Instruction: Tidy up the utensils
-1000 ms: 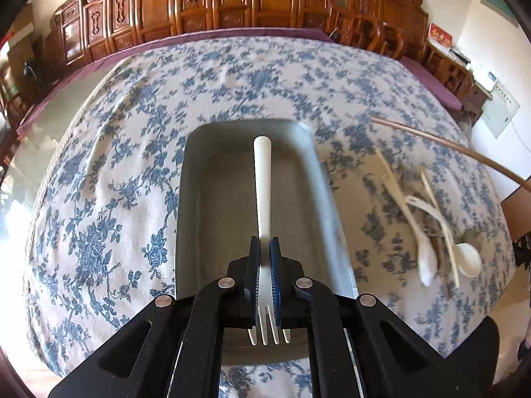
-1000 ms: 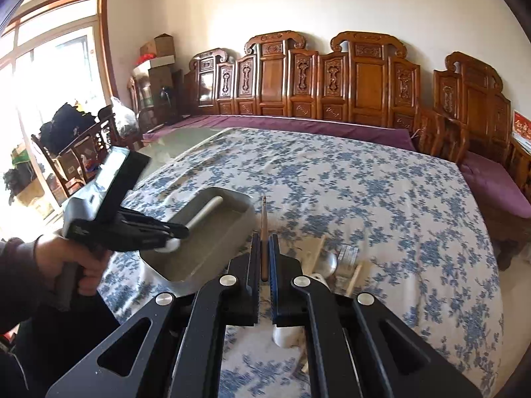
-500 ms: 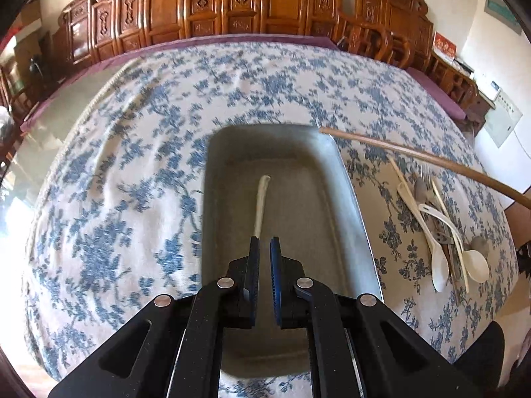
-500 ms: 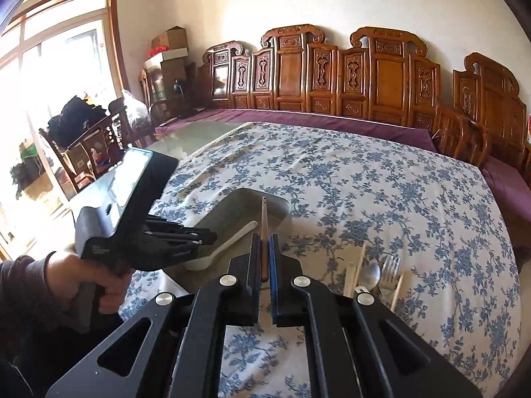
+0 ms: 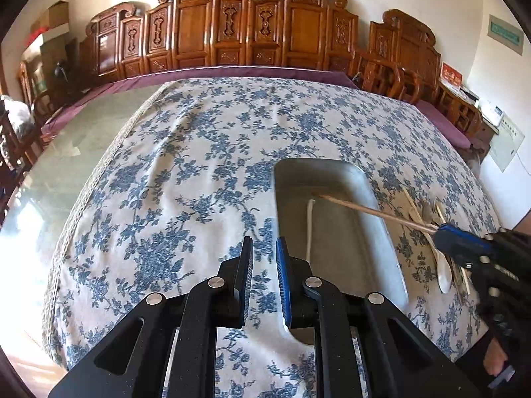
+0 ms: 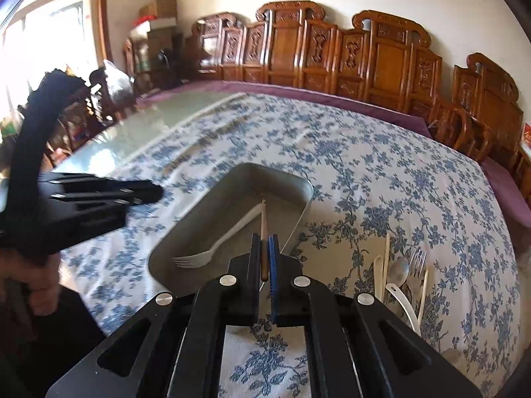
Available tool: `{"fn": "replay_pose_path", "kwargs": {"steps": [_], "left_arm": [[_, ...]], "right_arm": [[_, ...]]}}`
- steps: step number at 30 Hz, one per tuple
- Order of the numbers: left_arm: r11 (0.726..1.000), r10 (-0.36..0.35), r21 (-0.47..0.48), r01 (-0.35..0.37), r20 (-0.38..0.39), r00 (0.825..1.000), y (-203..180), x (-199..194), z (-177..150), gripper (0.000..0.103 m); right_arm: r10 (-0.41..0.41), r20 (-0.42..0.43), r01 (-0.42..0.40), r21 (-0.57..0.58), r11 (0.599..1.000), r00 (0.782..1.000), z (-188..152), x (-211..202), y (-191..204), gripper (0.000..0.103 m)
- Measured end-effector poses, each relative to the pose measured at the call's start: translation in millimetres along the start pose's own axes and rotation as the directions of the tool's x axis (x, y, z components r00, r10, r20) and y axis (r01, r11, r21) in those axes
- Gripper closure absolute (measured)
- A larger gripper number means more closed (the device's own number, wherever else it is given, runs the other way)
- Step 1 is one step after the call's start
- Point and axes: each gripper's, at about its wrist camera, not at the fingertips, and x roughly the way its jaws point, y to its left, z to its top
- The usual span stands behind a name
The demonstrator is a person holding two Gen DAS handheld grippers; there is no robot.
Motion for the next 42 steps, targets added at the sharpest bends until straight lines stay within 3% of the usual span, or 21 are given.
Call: {"fn": "replay_pose_path", "kwargs": {"steps": [8,13,16,22,29,32,37,39,42], "left_arm": [[1.000,-0.007,-0.006,0.007,0.001,1.000,8.5,3.8,-7.3,0.090],[1.000,-0.013,-0.013,0.013,0.004,1.000,9.6,2.9,-8.8,0.090],[1.000,-0.020,-0.012,0.020,0.010,1.000,8.4,0.5,-8.7,0.089],[1.000,-0.024,0.008,0.024,0.022,0.999,-0.8,-3.4,-8.8,0.088],[0.998,-0.055,0.043,0.054,0.032,0.998,-25.3,-9.2,-9.8,0.079],[0.995,-0.081,0.061,0.079,0.042,0.996,-41.4,-13.3,-9.1,0.067],[0.990,-0.111,0.088,0.106,0.061,0.992,-68.1,-20.6,-9.2,0.057],[0.989,-0.116,0.102,0.110,0.061,0.991,-79.0,-20.8,-11.2,0.054],[0.986,-0.119,0.127,0.111,0.054,0.991,-95.1,-19.1,-13.3,0.054]], "right_arm": [[-0.015,-0.081,0.016,0.013,1.000,0.997,-6.7,30.3,17.7,0.097],[0.033,-0.116,-0.028,0.043,0.999,0.993,-15.3,37.7,21.6,0.094],[0.111,-0.107,-0.099,0.113,0.989,0.988,-18.1,37.9,13.8,0.091],[0.171,-0.081,-0.157,0.162,0.974,0.982,-18.1,30.7,-1.1,0.084],[0.109,-0.048,-0.103,0.118,0.988,0.993,-26.7,-5.8,-41.6,0.084],[0.055,-0.049,-0.050,0.104,0.993,0.997,-34.9,-22.3,-71.7,0.084],[-0.032,-0.069,0.040,0.113,0.993,0.997,-51.5,-41.9,-129.6,0.083],[-0.061,-0.083,0.070,0.113,0.991,0.995,-59.6,-43.4,-146.4,0.078],[-0.070,-0.117,0.084,0.122,0.989,0.991,-72.1,-36.6,-164.8,0.075]]}}
